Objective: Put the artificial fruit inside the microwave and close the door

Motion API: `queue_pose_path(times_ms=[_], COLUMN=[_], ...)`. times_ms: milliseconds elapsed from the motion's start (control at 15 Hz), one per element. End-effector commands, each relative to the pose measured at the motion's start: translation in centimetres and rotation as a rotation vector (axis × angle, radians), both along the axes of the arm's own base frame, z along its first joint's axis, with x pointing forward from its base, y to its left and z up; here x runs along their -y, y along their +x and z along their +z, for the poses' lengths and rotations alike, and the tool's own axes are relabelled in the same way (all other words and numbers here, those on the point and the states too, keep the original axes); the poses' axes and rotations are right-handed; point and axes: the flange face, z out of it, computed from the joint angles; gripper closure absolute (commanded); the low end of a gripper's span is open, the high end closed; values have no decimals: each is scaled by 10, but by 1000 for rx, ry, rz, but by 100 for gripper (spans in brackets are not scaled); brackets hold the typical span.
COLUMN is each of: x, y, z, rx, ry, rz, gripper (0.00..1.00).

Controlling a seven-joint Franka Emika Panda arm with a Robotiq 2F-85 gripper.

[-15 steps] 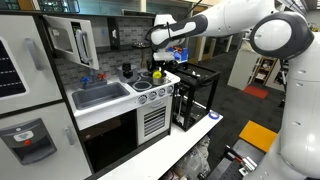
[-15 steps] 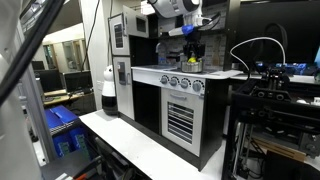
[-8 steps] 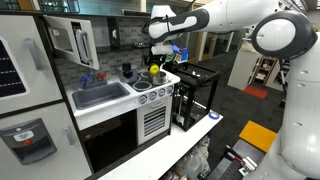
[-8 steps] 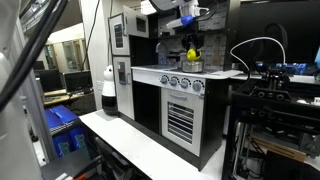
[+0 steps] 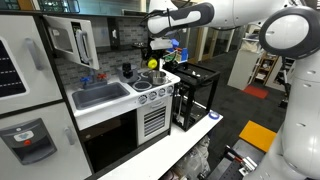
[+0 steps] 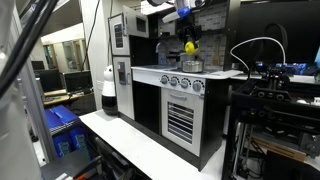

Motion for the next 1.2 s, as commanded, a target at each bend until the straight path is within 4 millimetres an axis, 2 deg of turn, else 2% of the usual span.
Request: queue_pose_path(times_ms=[0,467,1133], x=[-12,-37,-65], y=[-16,-42,-65], z=[20,40,46], rx=[55,130,180], ry=[-33,-55,-82], rz=[71,158,283], gripper=[58,58,58])
